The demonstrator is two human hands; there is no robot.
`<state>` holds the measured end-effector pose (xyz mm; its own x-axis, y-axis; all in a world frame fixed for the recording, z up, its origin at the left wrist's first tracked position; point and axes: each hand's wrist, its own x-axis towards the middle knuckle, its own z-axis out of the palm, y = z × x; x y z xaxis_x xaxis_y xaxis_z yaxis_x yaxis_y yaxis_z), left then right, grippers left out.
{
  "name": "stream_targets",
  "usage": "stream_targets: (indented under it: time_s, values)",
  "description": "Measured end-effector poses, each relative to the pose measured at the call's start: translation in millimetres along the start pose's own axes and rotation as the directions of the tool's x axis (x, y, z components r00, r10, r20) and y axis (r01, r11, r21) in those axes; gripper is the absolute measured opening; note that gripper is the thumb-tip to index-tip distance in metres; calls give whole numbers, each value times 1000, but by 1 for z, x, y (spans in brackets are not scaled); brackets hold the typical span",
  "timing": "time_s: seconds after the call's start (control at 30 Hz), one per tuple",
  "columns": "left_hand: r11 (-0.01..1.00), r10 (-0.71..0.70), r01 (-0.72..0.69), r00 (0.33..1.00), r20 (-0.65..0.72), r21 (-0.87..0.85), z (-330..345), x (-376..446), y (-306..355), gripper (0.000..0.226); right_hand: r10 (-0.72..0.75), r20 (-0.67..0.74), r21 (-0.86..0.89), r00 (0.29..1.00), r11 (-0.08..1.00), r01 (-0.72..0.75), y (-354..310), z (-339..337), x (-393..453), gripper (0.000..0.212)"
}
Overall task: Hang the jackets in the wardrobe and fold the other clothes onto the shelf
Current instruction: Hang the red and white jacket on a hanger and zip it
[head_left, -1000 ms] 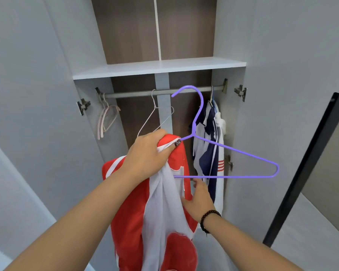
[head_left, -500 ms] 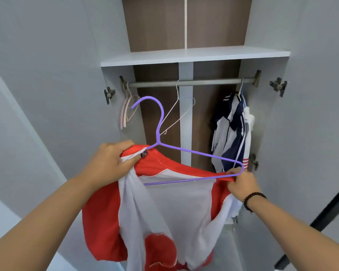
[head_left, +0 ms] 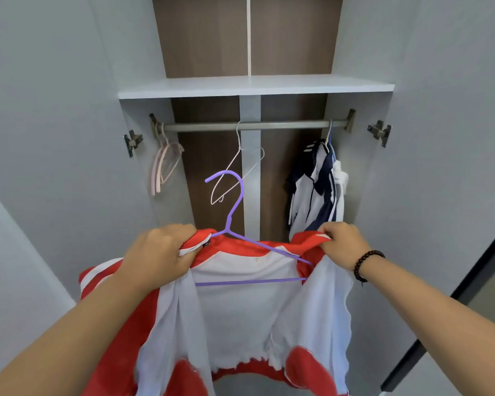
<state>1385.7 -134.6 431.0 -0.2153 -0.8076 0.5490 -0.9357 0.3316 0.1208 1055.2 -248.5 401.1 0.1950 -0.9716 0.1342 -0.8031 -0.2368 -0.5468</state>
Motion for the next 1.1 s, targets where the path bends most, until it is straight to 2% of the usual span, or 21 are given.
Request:
stream_targets:
  time_s: [0.07, 0.17, 0.23, 0.3, 0.4, 0.53, 0.63, 0.7, 0.8, 0.87, 0.93, 1.03, 1.1]
  values:
    - [998, -3, 4, 1000, -29, 64, 8, 7, 5, 19, -34, 66, -103, 997, 994, 40, -9, -7, 0, 13]
    - [992, 33, -27, 998, -50, 123, 15, 18, 8, 18, -12, 206, -297, 979, 952, 74, -18, -16, 0, 15]
    - [990, 67, -57, 995, -80, 128, 18, 25, 10, 19, 6, 231, -372, 973, 925, 82, -18, -21, -1, 17]
    - [991, 95, -82, 988, -118, 106, 21, 28, 12, 16, -5, 223, -317, 975, 945, 77, -17, -22, -3, 17]
    - [996, 93, -94, 989, -117, -4, 29, 31, 20, 17, -72, 168, -130, 983, 987, 94, -23, -26, -4, 19]
    - [989, 98, -111, 987, -124, -100, 35, 36, 30, 17, -220, 79, -90, 972, 970, 226, -41, -38, -14, 29]
    - [982, 80, -103, 986, -146, -158, 38, 42, 40, 21, -468, -54, -27, 882, 884, 467, -64, -37, -31, 26]
    - [975, 48, -88, 980, -194, -202, 40, 47, 49, 28, -575, -83, -39, 814, 818, 574, -78, -35, -37, 24]
    - [961, -82, 2, 957, -278, -278, 39, 53, 58, 36, -536, -98, -67, 839, 844, 532, -70, -44, -35, 49]
    - [953, -120, 19, 940, -319, -301, 37, 53, 60, 32, -510, -136, -93, 850, 860, 501, -48, -55, -31, 59]
    - [948, -131, 16, 930, -344, -318, 33, 53, 63, 29, -464, -97, -135, 881, 883, 450, -23, -64, -28, 65]
    - [952, -114, -7, 919, -376, -306, 32, 55, 73, 34, -361, 99, -132, 927, 919, 372, 7, -74, -25, 62]
    - [955, -113, -8, 915, -387, -297, 34, 55, 82, 36, -356, 126, -128, 926, 920, 371, 22, -77, -27, 45]
